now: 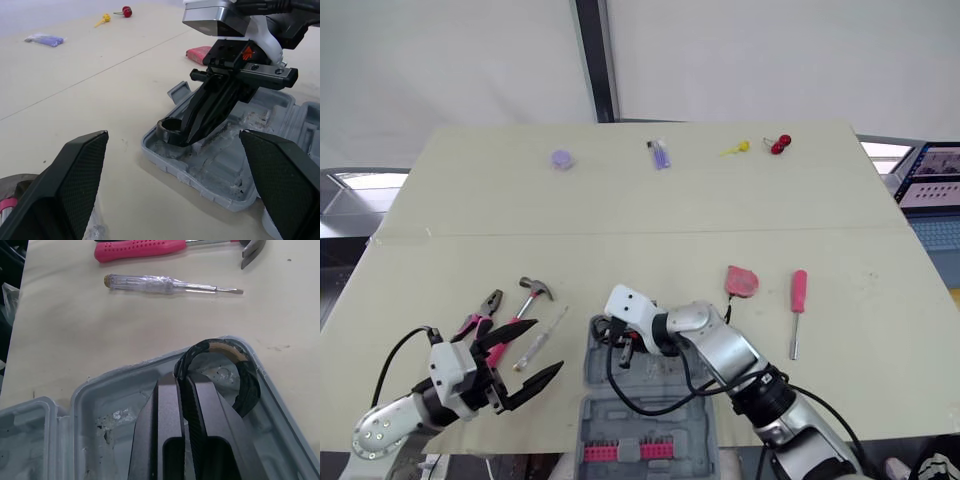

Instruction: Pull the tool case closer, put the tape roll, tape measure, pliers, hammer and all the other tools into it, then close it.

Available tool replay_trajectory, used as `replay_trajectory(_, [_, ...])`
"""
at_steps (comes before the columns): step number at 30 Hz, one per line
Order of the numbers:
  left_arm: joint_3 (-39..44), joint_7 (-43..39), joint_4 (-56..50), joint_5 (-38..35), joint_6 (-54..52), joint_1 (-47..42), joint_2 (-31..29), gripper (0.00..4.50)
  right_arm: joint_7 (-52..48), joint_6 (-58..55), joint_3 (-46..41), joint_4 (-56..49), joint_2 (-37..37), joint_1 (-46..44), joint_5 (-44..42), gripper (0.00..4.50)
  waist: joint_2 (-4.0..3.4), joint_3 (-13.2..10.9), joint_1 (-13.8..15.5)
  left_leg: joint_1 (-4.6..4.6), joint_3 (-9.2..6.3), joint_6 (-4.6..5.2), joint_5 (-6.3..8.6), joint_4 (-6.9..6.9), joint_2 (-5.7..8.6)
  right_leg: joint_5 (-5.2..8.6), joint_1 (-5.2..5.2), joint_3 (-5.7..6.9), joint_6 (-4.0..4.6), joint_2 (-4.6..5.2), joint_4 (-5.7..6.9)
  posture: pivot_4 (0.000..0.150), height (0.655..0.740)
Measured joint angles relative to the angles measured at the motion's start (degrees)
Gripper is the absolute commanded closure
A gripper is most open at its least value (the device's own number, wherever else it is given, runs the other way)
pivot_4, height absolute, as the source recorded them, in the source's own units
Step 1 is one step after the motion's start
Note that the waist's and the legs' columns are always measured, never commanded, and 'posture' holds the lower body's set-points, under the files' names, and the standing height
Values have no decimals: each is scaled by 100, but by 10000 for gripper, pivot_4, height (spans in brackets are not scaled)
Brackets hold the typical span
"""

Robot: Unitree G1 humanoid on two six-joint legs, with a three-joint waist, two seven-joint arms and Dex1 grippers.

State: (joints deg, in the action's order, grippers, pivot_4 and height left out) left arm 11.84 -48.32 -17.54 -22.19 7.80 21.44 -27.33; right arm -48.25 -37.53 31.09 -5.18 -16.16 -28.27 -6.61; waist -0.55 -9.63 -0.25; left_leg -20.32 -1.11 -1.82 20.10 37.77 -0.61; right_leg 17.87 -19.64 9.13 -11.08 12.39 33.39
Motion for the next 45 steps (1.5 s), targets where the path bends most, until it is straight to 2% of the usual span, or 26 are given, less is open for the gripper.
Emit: replay_trajectory(45, [-58,128,0,42,-16,-5,-11,0,4,12,21,320,252,-66,372,44536,0,0,-1,1,4,-3,2,0,-7,2,-4,-2,4,-6,2,1500,7400])
